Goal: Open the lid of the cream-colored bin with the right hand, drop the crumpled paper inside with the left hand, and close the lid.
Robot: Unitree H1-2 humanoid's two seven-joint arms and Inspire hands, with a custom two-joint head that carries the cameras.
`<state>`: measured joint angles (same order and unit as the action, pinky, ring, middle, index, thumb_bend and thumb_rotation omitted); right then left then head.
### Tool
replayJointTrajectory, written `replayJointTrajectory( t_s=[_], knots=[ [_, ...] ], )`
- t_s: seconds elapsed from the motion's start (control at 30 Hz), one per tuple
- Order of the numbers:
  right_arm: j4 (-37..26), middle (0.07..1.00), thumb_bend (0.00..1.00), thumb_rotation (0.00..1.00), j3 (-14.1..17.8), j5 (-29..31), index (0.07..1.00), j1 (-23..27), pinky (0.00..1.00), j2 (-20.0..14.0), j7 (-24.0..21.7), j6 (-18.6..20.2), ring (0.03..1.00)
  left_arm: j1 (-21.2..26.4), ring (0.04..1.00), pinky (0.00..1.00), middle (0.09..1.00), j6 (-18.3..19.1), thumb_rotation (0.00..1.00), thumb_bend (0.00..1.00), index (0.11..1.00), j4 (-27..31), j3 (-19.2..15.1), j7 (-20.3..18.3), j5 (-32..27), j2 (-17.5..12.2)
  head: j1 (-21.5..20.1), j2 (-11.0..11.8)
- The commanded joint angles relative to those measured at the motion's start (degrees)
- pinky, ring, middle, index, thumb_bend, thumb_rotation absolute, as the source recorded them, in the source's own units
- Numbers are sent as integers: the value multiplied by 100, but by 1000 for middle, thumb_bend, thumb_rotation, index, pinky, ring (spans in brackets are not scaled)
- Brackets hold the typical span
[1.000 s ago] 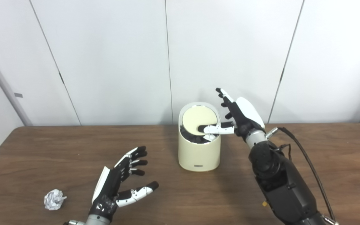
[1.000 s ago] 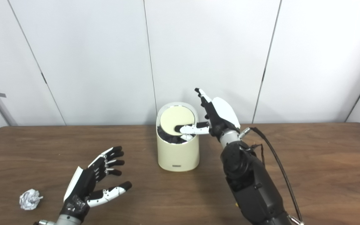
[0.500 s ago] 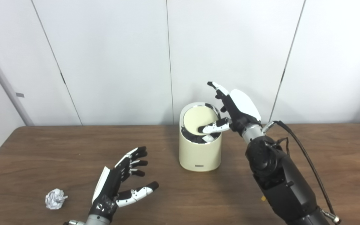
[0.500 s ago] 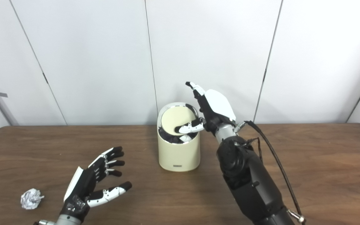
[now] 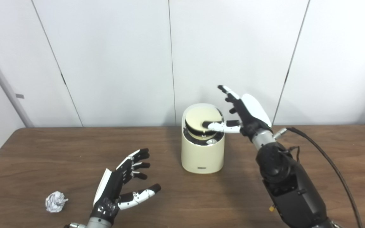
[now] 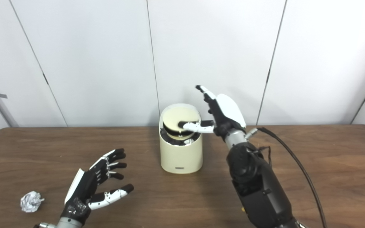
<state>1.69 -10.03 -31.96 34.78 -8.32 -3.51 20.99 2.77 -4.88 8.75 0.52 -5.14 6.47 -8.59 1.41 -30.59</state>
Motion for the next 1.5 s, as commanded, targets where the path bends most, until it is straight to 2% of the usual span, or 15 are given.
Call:
replayJointTrajectory(
  t_s=[0.0, 0.07, 0.17, 0.33, 0.47, 0.67, 0.8, 1.1, 1.17, 1.2, 1.27, 1.3, 1.37, 1.4, 1.47],
  knots=[
    [-314, 909, 655, 546, 206, 255, 920, 92, 659, 34, 255, -425, 838, 137, 763, 624, 848, -97, 129, 691, 866, 206, -24, 13, -44, -44, 10, -8],
    [-401, 896, 656, 584, 325, 405, 918, -82, 639, 27, 347, -578, 818, 139, 763, 627, 849, -92, 132, 693, 867, 201, -24, 8, -59, -40, 10, -8],
    [-598, 911, 670, 631, 431, 562, 938, -426, 675, -53, 313, -633, 837, 142, 764, 632, 848, -104, 131, 693, 865, 191, -23, 12, -53, -38, 10, -8],
    [-791, 932, 740, 632, 523, 695, 939, -982, 661, -186, 290, -705, 849, 150, 763, 632, 846, -47, 124, 697, 862, 225, -31, 17, -54, -30, 8, -26],
    [-1078, 903, 808, 590, 516, 768, 928, -1542, 640, -298, 279, -881, 808, 161, 764, 634, 845, -8, 128, 701, 861, 254, -32, 17, -49, -29, 4, -47],
    [-1252, 927, 836, 512, 477, 996, 939, -2126, 704, -434, 189, -1305, 858, 187, 766, 630, 849, 28, 125, 697, 865, 244, -32, -6, -76, -47, -9, -51],
    [-1412, 948, 835, 469, 429, 982, 949, -2309, 722, -453, 108, -1235, 887, 205, 764, 632, 846, 41, 130, 698, 862, 237, -26, -3, -54, -53, -7, -58],
    [-1508, 961, 844, 398, 395, 1006, 961, -2468, 672, -469, 3, -1228, 875, 219, 768, 628, 846, 81, 109, 704, 865, 261, -21, -4, -111, -12, 143, -53],
    [-1528, 966, 847, 395, 410, 1062, 963, -2487, 657, -488, -58, -1221, 868, 219, 767, 625, 848, 49, 113, 703, 866, 258, 3, 10, -79, 11, 581, -46],
    [-1544, 969, 845, 388, 425, 1094, 963, -2496, 654, -494, -87, -1204, 867, 221, 763, 617, 848, 22, 114, 700, 866, 249, 16, 22, -55, 24, 581, -46],
    [-1560, 971, 839, 365, 483, 1189, 963, -2507, 654, -539, -136, -1209, 866, 234, 754, 591, 844, -8, 119, 702, 863, 224, 66, 67, 31, 89, 1141, -55],
    [-1550, 971, 833, 354, 499, 1218, 964, -2510, 659, -576, -152, -1243, 866, 238, 751, 585, 842, -28, 127, 707, 862, 198, 88, 89, 65, 118, 1203, -51],
    [-1502, 975, 812, 324, 538, 1276, 970, -2511, 710, -670, -182, -1332, 878, 251, 743, 575, 838, -64, 135, 714, 858, 142, 141, 136, 125, 196, 1720, 7],
    [-1482, 977, 807, 318, 553, 1306, 971, -2511, 738, -705, -198, -1347, 887, 251, 744, 573, 839, -68, 136, 714, 858, 128, 163, 152, 143, 229, 1720, 7],
    [-1511, 983, 795, 303, 592, 1381, 974, -2518, 796, -765, -279, -1204, 907, 246, 749, 580, 839, -48, 133, 714, 861, 126, 213, 193, 206, 315, 2217, 93]
  ],
)
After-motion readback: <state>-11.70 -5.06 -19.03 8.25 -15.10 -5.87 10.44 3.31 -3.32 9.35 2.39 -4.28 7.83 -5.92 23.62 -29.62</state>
